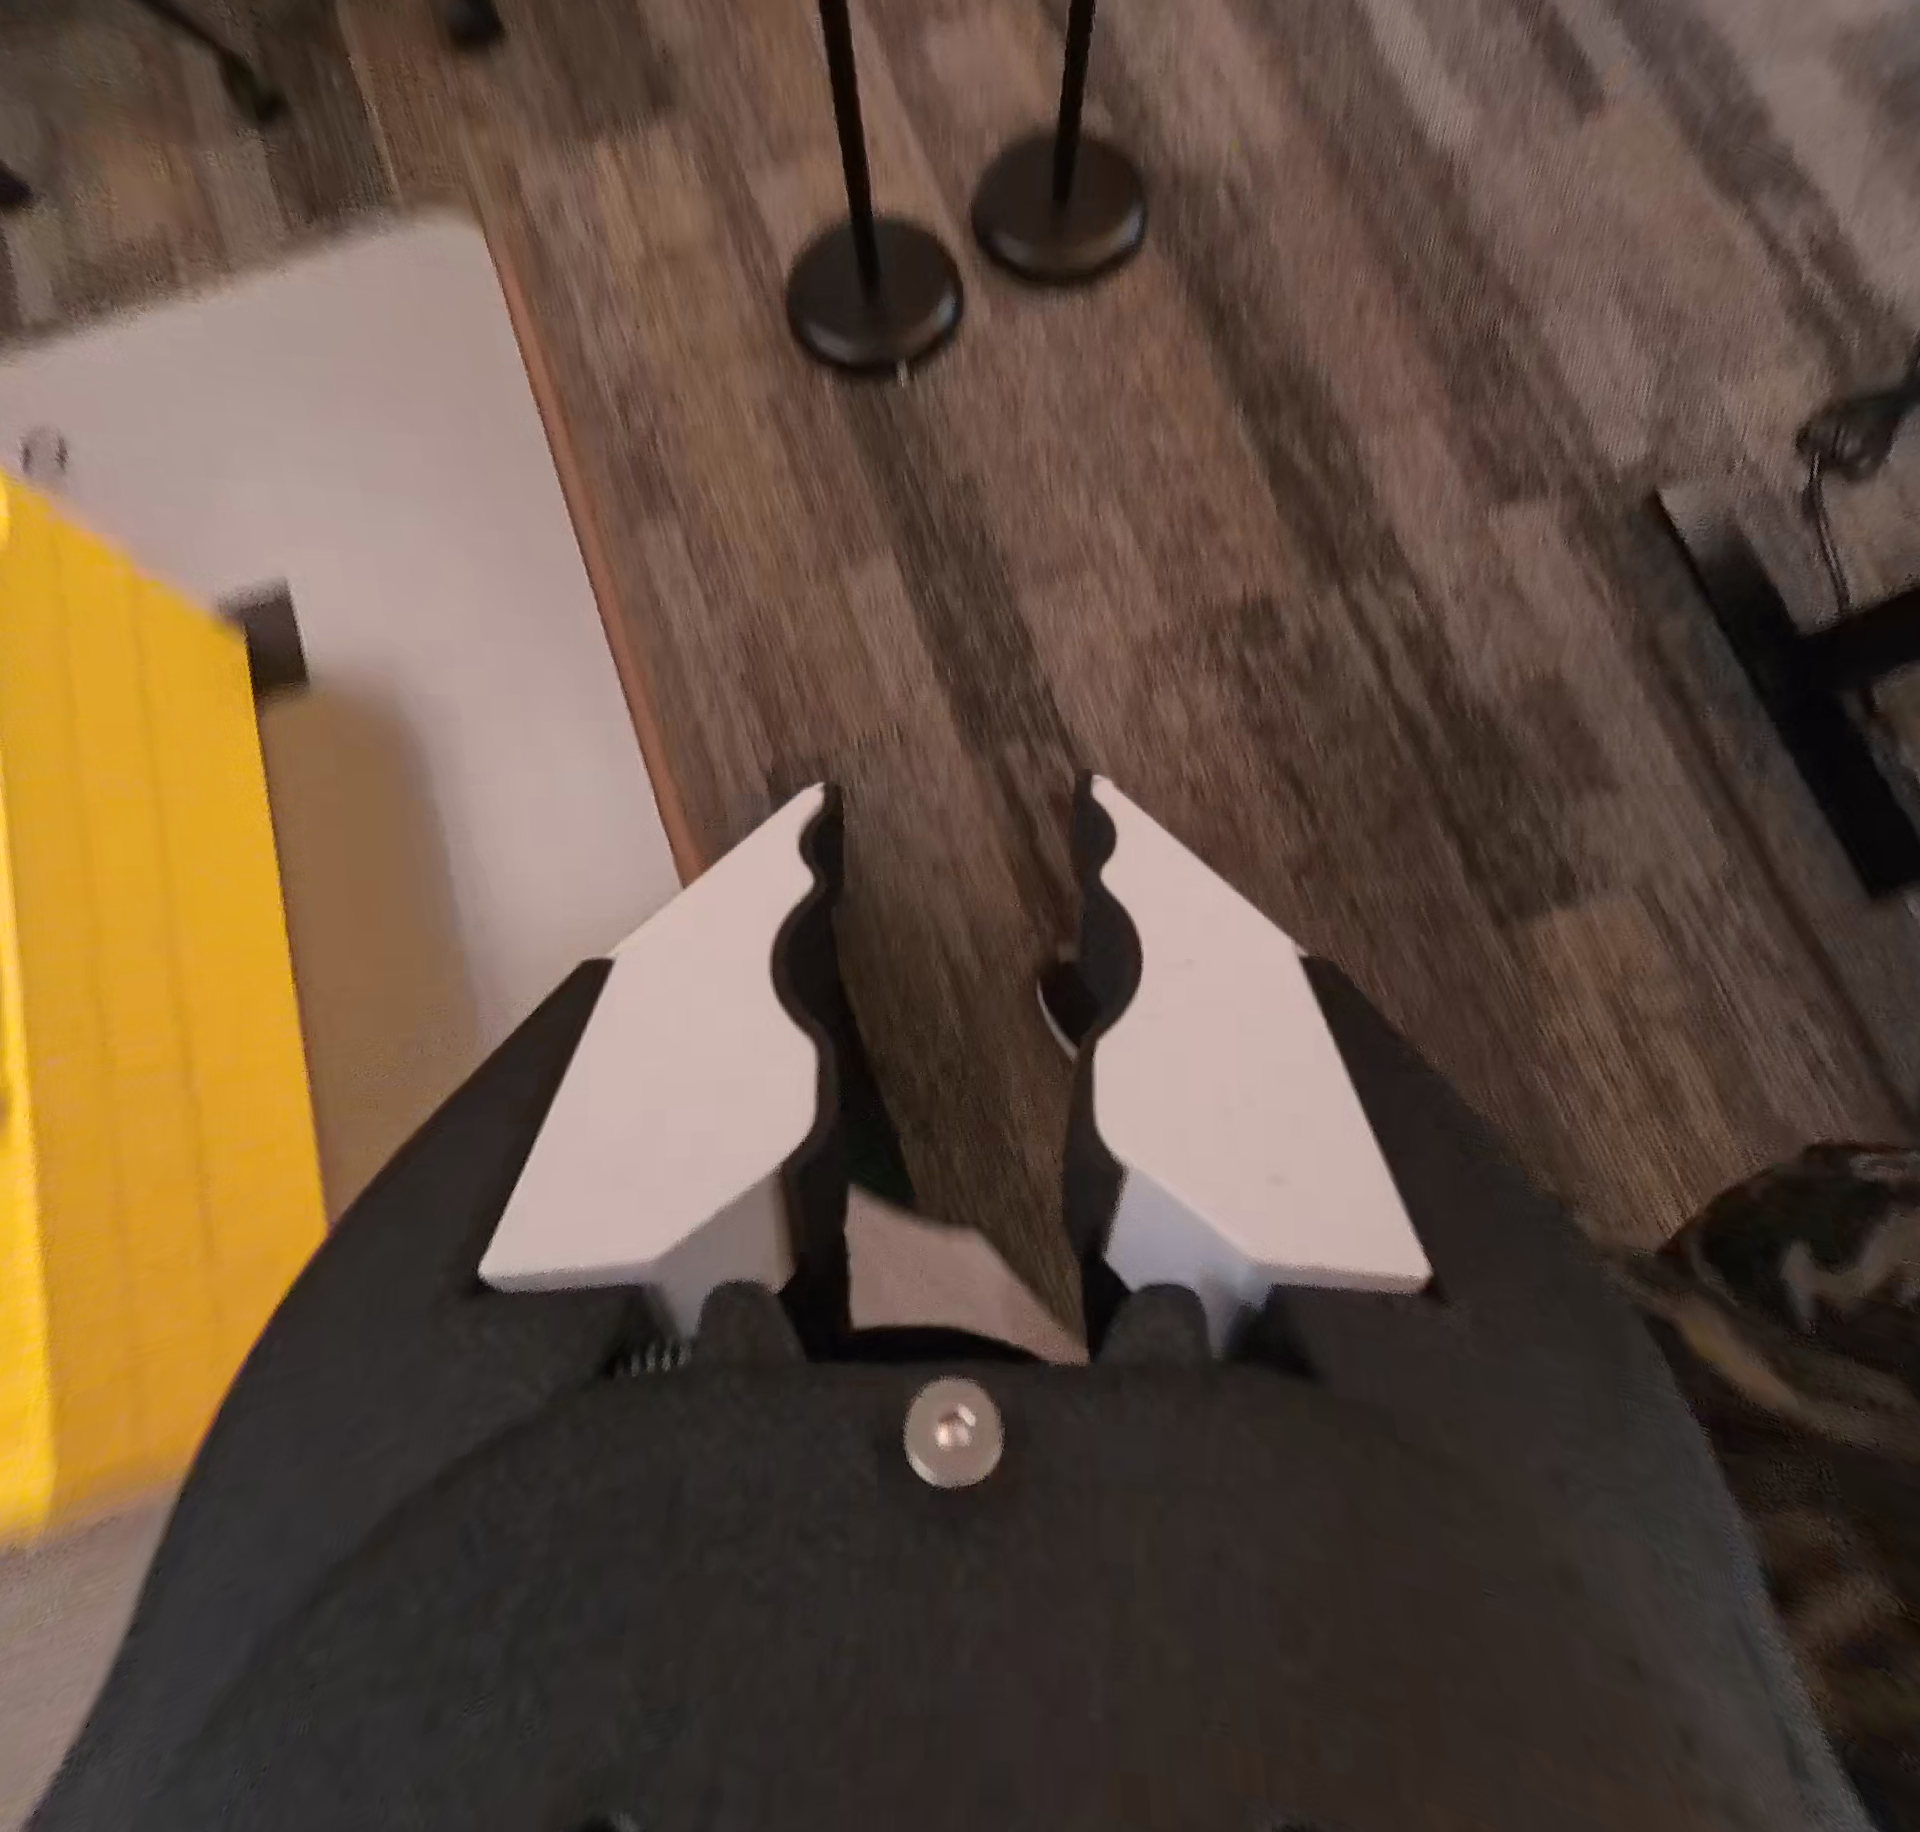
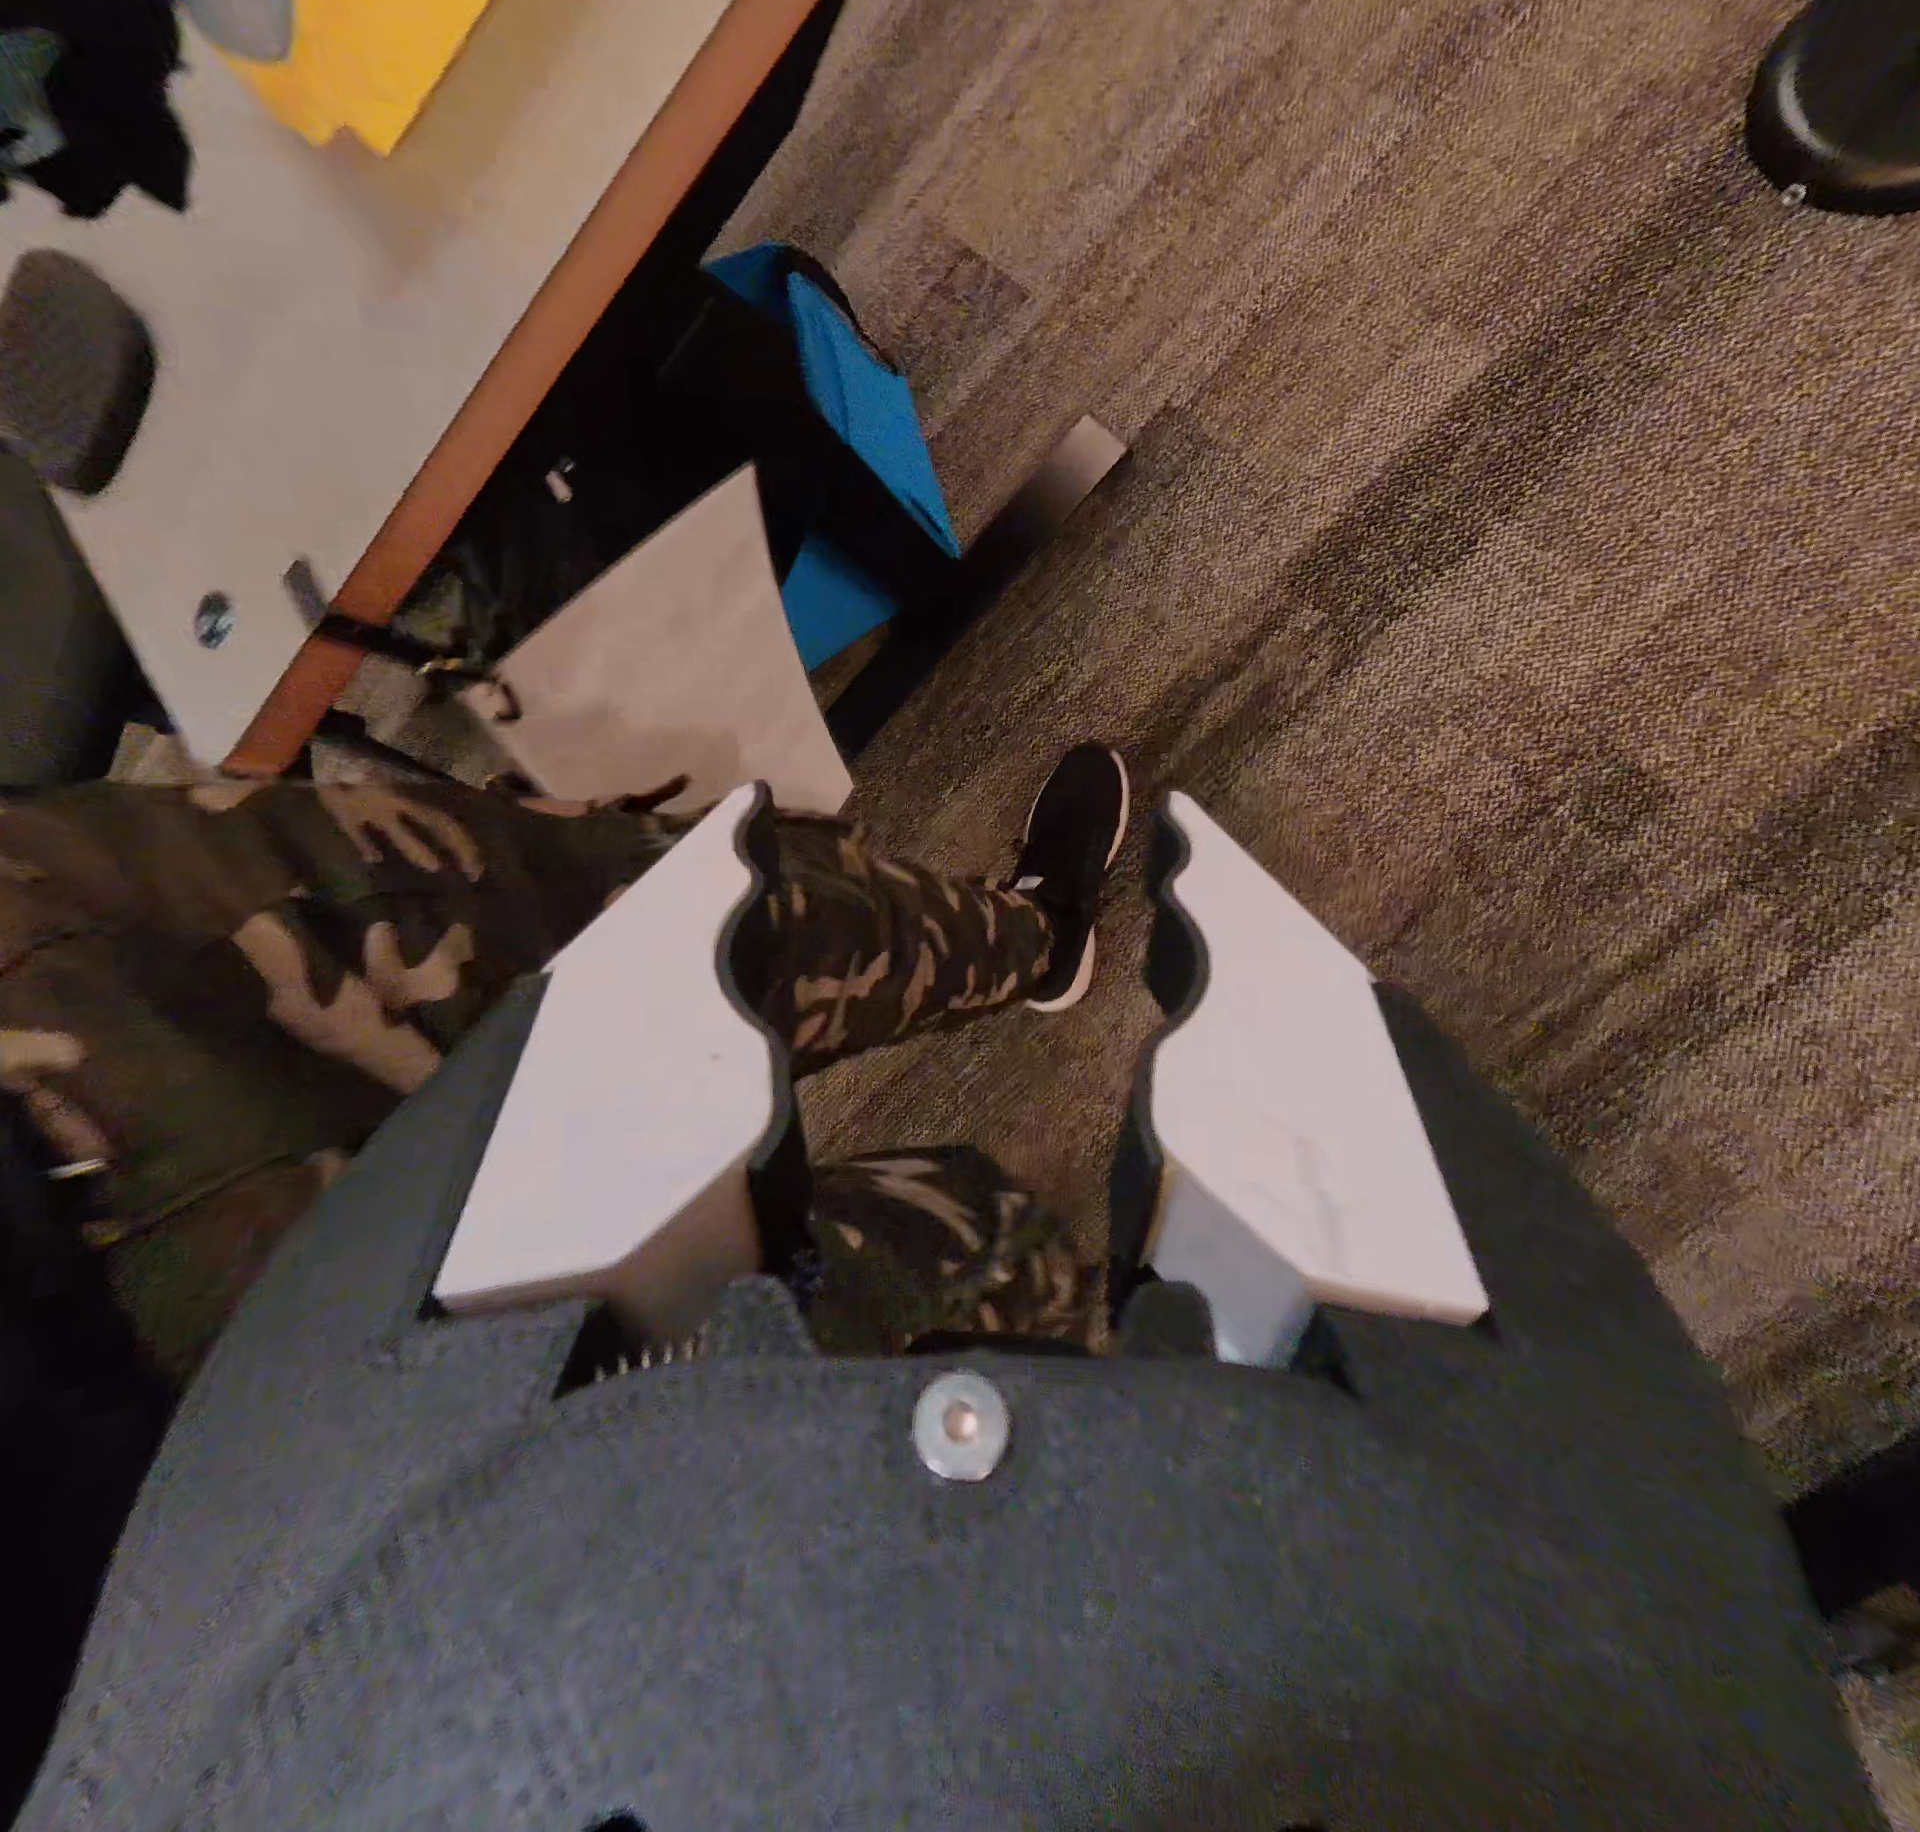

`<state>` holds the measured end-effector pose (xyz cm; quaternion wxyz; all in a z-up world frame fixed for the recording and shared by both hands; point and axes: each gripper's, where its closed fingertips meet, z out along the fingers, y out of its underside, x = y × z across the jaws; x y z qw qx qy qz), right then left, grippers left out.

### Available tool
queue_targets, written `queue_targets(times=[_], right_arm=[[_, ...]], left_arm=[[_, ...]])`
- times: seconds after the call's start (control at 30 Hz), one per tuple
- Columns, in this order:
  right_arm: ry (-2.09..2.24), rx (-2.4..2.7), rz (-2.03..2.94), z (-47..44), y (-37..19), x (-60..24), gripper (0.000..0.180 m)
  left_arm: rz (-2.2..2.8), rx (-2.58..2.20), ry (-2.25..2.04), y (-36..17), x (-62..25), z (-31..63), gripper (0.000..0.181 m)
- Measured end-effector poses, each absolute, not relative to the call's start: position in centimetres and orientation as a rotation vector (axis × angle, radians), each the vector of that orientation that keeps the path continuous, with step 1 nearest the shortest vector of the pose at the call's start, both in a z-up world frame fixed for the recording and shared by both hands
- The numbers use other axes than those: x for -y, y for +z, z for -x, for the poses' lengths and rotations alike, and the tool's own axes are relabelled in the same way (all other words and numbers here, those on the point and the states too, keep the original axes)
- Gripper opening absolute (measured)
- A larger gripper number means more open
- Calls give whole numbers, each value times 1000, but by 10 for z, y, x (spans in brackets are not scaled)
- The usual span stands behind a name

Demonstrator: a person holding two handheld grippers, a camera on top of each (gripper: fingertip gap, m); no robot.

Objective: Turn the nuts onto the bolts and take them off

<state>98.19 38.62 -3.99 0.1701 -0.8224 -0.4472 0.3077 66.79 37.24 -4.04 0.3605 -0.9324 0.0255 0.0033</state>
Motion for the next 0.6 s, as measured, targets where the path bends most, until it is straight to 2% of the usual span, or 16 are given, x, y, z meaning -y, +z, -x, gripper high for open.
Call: queue_targets(times=[0.13, 0.27, 0.37, 0.5, 0.6], right_arm=[[926, 1281, 2350, -912, -83, -491, 67], [924, 1323, 2392, -843, -167, -601, 70], [911, 1337, 2404, -789, -249, -691, 70], [899, 1255, 2441, -719, -373, -820, 65], [870, 1135, 2505, -677, -474, -911, 67]], left_arm=[[2230, -117, 11, -61, -505, -613, 37], [2158, -51, 133, -87, -598, -537, 38], [2129, 12, 197, -111, -648, -489, 35], [2160, 98, 285, -157, -668, -449, 35], [2162, 135, 370, -159, -675, -432, 36]])
